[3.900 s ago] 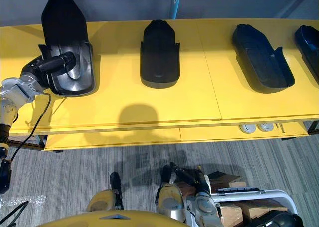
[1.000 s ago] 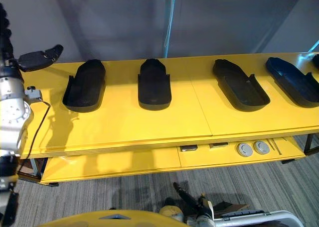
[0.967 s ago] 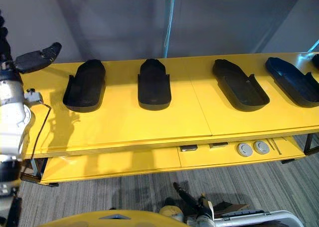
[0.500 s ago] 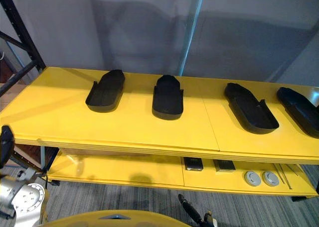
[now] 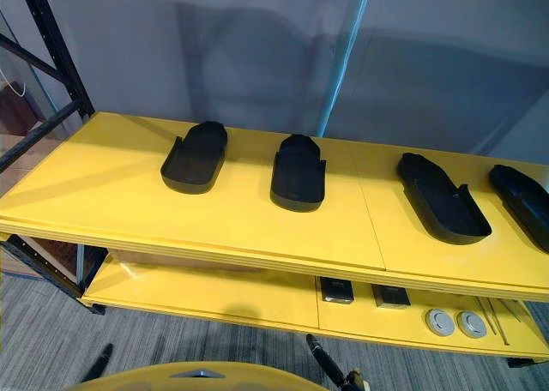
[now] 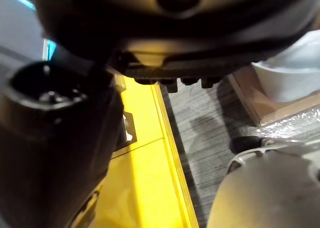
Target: Walk over and take three plastic housings, then place them on the shelf
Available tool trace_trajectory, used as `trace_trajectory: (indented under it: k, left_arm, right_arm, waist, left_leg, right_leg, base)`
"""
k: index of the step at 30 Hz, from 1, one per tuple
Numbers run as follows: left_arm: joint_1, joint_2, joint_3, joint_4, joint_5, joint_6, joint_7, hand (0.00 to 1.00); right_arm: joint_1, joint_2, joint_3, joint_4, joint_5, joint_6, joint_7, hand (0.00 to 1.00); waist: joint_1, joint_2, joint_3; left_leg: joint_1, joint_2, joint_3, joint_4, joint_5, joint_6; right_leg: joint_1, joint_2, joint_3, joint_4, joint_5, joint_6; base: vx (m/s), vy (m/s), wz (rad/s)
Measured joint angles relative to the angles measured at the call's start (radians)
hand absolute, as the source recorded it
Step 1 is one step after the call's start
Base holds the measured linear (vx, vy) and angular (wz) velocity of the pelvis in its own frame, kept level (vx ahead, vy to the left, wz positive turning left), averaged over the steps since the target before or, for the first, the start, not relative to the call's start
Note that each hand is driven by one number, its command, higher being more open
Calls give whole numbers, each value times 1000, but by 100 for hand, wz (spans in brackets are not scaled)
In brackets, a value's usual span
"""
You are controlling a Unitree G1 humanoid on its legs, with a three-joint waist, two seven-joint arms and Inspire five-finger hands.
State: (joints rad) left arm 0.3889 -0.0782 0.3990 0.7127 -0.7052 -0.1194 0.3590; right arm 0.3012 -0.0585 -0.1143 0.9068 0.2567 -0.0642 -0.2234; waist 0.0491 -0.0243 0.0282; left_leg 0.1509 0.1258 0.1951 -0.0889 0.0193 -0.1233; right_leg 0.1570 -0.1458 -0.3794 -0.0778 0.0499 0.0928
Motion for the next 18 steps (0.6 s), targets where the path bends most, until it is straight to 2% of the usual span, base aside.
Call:
trace_trajectory:
  k: [3, 8, 14, 18]
  left_arm:
    - [-10, 2, -6, 17, -34, 49, -110, 100]
    - [-93, 26, -93, 66, -29, 88, -211, 100]
    - [-153, 54, -157, 110, 10, 126, -235, 100]
    - [-170, 78, -164, 127, 65, 148, -244, 100]
  right_arm:
    - [-10, 13, -17, -22, -2, -20, 11, 100]
    - [-27, 22, -22, -83, -6, -35, 18, 100]
    - [-47, 37, -13, -123, -29, -38, 20, 100]
    - [-22, 36, 14, -197, -109, -41, 15, 100]
  waist:
    - [0, 4, 0]
    - [-7, 23, 18]
    - [-30, 38, 30]
    - [-54, 23, 46]
  left_leg:
    - [2, 7, 17, 0, -5, -6]
    - [20, 11, 66, 0, -10, -8]
    - [38, 22, 140, 1, -27, -16]
    - [73, 38, 204, 5, -47, -33]
  right_leg:
    - [-8, 8, 16, 0, -1, -1]
    - [-21, 12, 68, 0, 5, 0]
    - [-51, 28, 143, 1, 9, 1]
    - [-57, 55, 206, 1, 10, -3]
  base:
    - [36, 7, -13]
    - [41, 22, -25]
    - [43, 19, -38]
    - [48, -3, -49]
